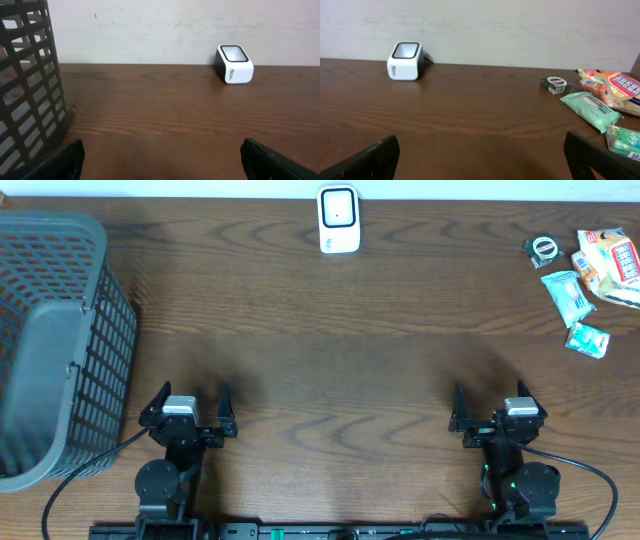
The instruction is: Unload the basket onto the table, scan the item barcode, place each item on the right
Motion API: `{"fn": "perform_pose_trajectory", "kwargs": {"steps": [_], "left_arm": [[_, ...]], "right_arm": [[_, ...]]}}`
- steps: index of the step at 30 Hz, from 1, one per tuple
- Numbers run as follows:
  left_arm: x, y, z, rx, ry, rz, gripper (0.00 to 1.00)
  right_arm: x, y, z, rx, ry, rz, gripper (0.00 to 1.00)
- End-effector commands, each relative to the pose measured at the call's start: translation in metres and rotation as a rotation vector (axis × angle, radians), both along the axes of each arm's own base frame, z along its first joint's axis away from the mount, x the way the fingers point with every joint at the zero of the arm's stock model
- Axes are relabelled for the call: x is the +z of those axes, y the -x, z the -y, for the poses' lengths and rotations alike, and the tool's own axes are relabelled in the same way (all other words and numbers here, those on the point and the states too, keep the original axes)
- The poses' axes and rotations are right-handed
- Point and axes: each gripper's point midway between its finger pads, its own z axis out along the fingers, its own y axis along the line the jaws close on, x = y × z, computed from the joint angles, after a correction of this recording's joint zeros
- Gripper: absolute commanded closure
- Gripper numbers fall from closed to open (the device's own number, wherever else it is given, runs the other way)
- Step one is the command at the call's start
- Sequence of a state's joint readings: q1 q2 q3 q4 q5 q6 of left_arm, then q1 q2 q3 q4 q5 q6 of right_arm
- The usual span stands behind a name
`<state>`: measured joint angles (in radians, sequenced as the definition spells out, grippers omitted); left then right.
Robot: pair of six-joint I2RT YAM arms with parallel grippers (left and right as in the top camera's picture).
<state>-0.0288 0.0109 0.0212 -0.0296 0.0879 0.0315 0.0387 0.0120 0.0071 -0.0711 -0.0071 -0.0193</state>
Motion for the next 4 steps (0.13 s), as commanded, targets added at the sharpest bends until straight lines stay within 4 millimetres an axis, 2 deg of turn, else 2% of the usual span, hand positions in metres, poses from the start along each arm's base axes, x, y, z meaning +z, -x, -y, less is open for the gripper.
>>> {"fn": "perform_pose_trajectory", "kwargs": {"steps": [1,4], "left_arm": [[-0.0149,0.0011,0.0044,-0.029,-0.014,-0.042,0.02],[-0.0148,0.0011,0.0044,-0.029,-0.014,-0.042,0.02]], "right_arm": [[-0.0007,0.0004,-0.0025,0.012,0.012,0.0,0.01],[-0.0007,0.0004,-0.0025,0.012,0.012,0.0,0.01]]}}
